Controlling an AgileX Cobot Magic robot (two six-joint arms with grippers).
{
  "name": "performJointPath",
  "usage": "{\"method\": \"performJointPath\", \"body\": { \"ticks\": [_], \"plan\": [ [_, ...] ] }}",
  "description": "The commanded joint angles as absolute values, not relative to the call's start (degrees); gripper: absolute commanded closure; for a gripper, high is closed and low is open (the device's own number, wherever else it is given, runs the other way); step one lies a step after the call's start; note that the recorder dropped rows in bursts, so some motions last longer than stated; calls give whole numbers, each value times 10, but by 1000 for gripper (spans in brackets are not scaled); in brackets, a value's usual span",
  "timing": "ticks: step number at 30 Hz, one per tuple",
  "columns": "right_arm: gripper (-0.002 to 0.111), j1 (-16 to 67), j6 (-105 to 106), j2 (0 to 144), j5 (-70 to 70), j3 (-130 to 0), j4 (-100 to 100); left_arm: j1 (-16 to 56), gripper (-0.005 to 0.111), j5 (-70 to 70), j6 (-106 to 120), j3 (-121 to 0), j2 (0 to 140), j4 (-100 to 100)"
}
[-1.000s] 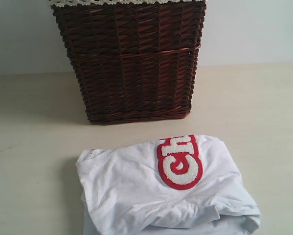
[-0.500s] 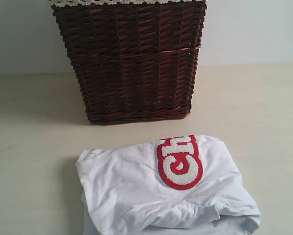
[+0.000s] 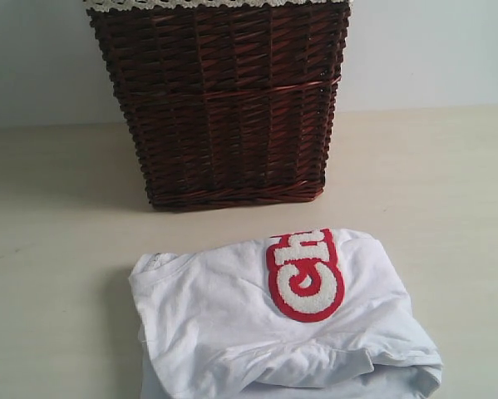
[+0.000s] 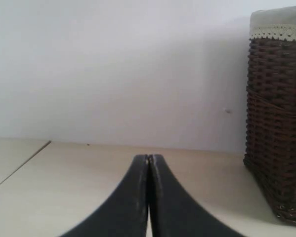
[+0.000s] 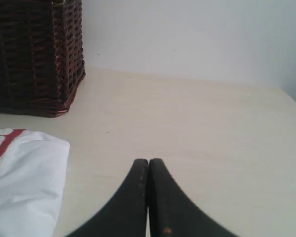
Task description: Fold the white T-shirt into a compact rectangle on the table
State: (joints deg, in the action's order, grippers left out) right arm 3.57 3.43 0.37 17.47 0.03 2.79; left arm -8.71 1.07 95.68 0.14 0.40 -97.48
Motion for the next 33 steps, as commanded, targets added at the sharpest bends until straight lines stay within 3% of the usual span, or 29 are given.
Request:
{"method": "performJointPath", "body": {
  "ticks": [1, 33],
  "plan": [
    [108, 36, 38, 0, 204, 0, 31, -86, 107, 14, 957, 0, 0, -974],
    [108, -7, 63, 0, 234, 0, 50, -87, 107, 14, 957, 0, 0, -974]
  ]
}}
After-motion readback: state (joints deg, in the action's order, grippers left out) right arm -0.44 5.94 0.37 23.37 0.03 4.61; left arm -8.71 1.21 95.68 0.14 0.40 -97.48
